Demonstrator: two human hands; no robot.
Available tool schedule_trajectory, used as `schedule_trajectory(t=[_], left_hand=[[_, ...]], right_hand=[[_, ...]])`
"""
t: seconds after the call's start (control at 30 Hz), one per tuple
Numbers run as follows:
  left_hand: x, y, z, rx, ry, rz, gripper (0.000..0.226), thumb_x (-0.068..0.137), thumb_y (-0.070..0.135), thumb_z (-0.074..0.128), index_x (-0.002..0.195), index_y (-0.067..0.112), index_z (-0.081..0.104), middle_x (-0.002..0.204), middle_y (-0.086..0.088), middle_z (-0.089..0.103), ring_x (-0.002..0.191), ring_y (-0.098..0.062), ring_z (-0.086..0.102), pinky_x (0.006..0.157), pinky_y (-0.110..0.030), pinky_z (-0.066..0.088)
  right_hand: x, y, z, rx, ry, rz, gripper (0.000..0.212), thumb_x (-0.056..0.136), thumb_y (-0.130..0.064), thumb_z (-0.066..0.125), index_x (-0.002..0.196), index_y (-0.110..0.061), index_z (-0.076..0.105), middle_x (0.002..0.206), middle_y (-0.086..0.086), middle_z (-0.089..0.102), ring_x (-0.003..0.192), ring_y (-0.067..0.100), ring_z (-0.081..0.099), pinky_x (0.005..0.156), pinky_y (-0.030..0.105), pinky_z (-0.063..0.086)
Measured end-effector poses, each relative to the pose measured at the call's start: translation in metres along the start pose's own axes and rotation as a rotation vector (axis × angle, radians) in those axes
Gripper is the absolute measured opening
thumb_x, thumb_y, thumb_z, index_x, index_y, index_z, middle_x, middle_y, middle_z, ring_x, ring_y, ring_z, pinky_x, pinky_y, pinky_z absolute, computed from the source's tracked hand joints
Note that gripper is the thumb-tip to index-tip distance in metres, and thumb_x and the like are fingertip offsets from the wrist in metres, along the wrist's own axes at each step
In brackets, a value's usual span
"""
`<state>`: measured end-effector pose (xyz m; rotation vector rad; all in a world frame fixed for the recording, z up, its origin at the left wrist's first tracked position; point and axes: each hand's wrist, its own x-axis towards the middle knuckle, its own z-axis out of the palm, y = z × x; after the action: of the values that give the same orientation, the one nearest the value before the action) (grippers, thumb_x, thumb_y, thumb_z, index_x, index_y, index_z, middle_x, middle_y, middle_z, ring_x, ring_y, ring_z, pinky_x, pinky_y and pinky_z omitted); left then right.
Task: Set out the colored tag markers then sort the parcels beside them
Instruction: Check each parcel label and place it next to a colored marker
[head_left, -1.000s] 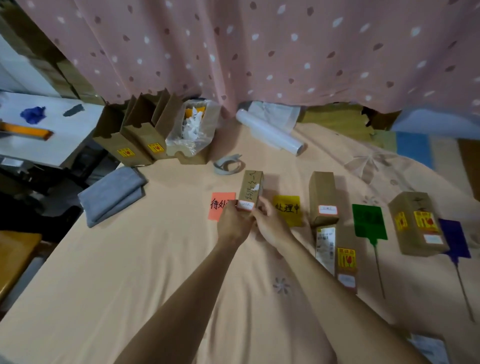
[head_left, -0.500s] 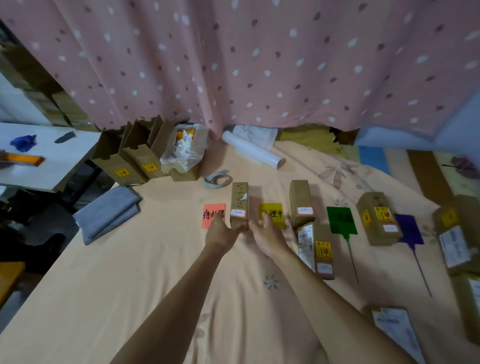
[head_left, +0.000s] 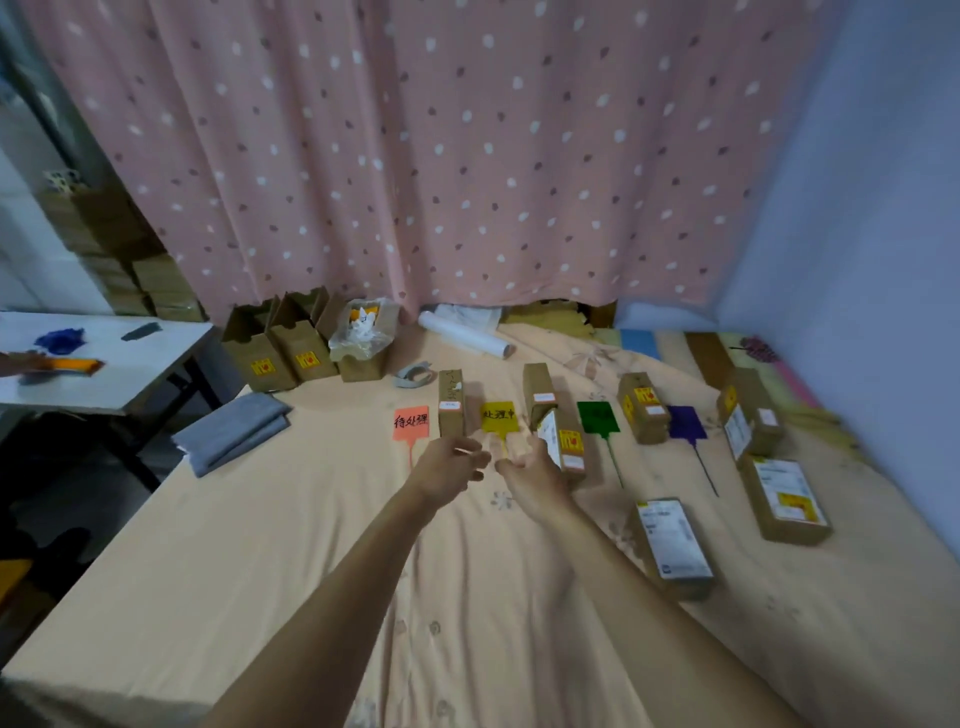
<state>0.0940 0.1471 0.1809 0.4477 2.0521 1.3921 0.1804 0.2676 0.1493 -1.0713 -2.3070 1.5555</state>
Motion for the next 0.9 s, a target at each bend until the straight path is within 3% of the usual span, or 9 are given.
schedule_trajectory(t=[0.1, 0.3, 0.37, 0.47, 0.57, 0.7, 0.83, 0.9], left_hand=[[-0.032, -0.009, 0.019, -0.035, -0.026, -0.003, 0.009, 0.095, 0.011, 0.061, 0.102, 0.008, 0.066, 0.100, -0.012, 0.073, 0.084, -0.024, 0.068, 0.072, -0.031, 0.045], [-0.061, -0.029, 0.066, -0.078, -0.060, -0.014, 0.018, 0.097, 0.014, 0.057, 0.106, 0.006, 0.071, 0.103, -0.010, 0.077, 0.084, -0.019, 0.070, 0.076, -0.032, 0.047], [-0.063, -0.034, 0.087, -0.074, -0.086, -0.021, 0.019, 0.097, 0.015, 0.058, 0.106, 0.008, 0.072, 0.104, -0.010, 0.077, 0.084, -0.017, 0.070, 0.075, -0.030, 0.048], [-0.060, -0.045, 0.122, -0.074, -0.124, -0.052, 0.019, 0.097, 0.016, 0.059, 0.105, 0.008, 0.074, 0.105, -0.010, 0.077, 0.086, -0.018, 0.071, 0.076, -0.030, 0.048], [-0.052, -0.067, 0.158, -0.092, -0.162, -0.125, 0.020, 0.096, 0.020, 0.061, 0.107, 0.009, 0.075, 0.107, -0.008, 0.078, 0.087, -0.017, 0.071, 0.078, -0.030, 0.048], [-0.039, -0.098, 0.207, -0.103, -0.155, -0.216, 0.019, 0.098, 0.021, 0.060, 0.109, 0.012, 0.073, 0.109, -0.004, 0.074, 0.095, -0.018, 0.069, 0.082, -0.032, 0.048], [-0.026, -0.109, 0.253, -0.017, -0.161, -0.204, 0.011, 0.097, 0.010, 0.056, 0.098, 0.018, 0.063, 0.097, -0.004, 0.061, 0.093, -0.019, 0.057, 0.082, -0.032, 0.040], [-0.018, -0.111, 0.273, 0.026, -0.183, -0.202, 0.019, 0.096, 0.011, 0.059, 0.113, 0.018, 0.065, 0.110, -0.003, 0.061, 0.103, -0.020, 0.057, 0.094, -0.033, 0.045]], right_hand=[[-0.042, 0.028, -0.019, 0.015, 0.020, 0.007, 0.067, 0.086, -0.034, 0.063, 0.146, -0.018, 0.039, 0.127, 0.005, 0.066, 0.106, 0.022, 0.062, 0.083, 0.031, 0.049], [-0.079, 0.093, -0.070, -0.012, 0.105, 0.130, 0.062, 0.087, -0.039, 0.063, 0.142, -0.019, 0.045, 0.131, 0.002, 0.062, 0.122, 0.024, 0.058, 0.097, 0.035, 0.046], [-0.081, 0.114, -0.083, -0.003, 0.110, 0.148, 0.051, 0.089, -0.033, 0.062, 0.137, -0.016, 0.053, 0.128, 0.000, 0.061, 0.122, 0.021, 0.058, 0.095, 0.031, 0.045], [-0.085, 0.152, -0.097, 0.001, 0.124, 0.122, 0.018, 0.094, -0.025, 0.059, 0.110, -0.020, 0.067, 0.112, -0.006, 0.063, 0.110, 0.016, 0.061, 0.086, 0.025, 0.047], [-0.089, 0.193, -0.113, 0.000, 0.270, 0.165, 0.011, 0.094, -0.030, 0.059, 0.104, -0.027, 0.062, 0.115, -0.004, 0.067, 0.101, 0.018, 0.065, 0.088, 0.037, 0.053], [-0.079, 0.239, -0.138, -0.048, 0.250, 0.237, 0.025, 0.093, -0.028, 0.060, 0.116, -0.023, 0.061, 0.127, 0.001, 0.061, 0.107, 0.020, 0.063, 0.091, 0.038, 0.052], [-0.056, 0.260, -0.158, -0.038, 0.236, 0.232, 0.046, 0.093, -0.031, 0.062, 0.136, -0.019, 0.052, 0.142, 0.002, 0.051, 0.121, 0.021, 0.058, 0.097, 0.040, 0.051], [-0.042, 0.265, -0.166, 0.044, 0.155, 0.279, 0.065, 0.093, -0.027, 0.061, 0.153, -0.020, 0.037, 0.154, 0.000, 0.045, 0.135, 0.021, 0.051, 0.108, 0.045, 0.047]])
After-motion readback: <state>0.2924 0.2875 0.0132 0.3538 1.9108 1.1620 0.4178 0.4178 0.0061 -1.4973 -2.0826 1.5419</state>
